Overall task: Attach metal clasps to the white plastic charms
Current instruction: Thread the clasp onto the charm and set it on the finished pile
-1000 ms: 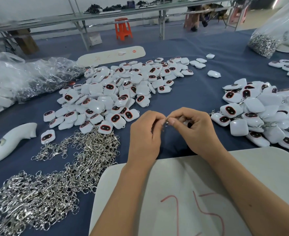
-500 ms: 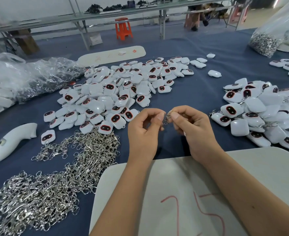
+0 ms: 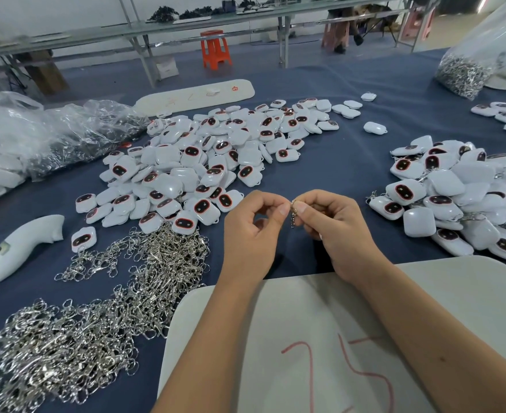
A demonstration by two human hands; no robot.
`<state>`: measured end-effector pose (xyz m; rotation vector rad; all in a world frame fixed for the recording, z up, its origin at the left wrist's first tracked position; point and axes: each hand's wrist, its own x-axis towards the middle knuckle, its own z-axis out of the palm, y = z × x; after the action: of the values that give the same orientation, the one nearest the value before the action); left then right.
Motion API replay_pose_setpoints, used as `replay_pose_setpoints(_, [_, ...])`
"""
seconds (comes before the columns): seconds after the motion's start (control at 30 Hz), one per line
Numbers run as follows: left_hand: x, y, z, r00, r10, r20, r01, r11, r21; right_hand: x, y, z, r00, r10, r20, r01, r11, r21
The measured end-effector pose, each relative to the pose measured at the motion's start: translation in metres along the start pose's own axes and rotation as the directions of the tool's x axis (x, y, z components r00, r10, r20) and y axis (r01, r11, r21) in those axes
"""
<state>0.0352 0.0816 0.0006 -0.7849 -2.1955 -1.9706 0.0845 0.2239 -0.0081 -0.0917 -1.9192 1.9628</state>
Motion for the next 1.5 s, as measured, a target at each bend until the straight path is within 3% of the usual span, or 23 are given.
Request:
replay_pose_setpoints(0.77, [0.001, -0.002, -0.001, 0.999, 0.034, 0.032, -0.036, 0.998, 0.06, 0.0, 0.0, -0.001, 0.999, 0.038, 0.013, -0.038, 0.998, -0.046])
replay_pose_setpoints(0.93, [0.0, -0.007, 0.003, 0.997, 0.07, 0.008, -0.071, 0.983, 0.171, -0.002, -0.001, 0.0, 1.0, 0.007, 0.014, -0.006, 0.992, -0.129])
replay_pose_setpoints(1.17, [-0.001, -0.007, 0.01, 0.992, 0.106, -0.071, -0.092, 0.979, 0.181, -0.005, -0.002, 0.008, 0.994, -0.102, -0.034, 0.091, 0.97, -0.226])
replay_pose_setpoints(1.37, [-0.002, -0.008, 0.011, 0.983, 0.152, -0.103, -0.12, 0.958, 0.26, -0.006, -0.005, 0.008, 0.997, -0.081, -0.005, 0.076, 0.959, -0.273])
replay_pose_setpoints(1.5, [0.0, -0.006, 0.006, 0.976, 0.214, -0.036, -0.188, 0.916, 0.355, -0.006, -0.004, 0.012, 0.979, -0.115, -0.167, 0.042, 0.921, -0.388])
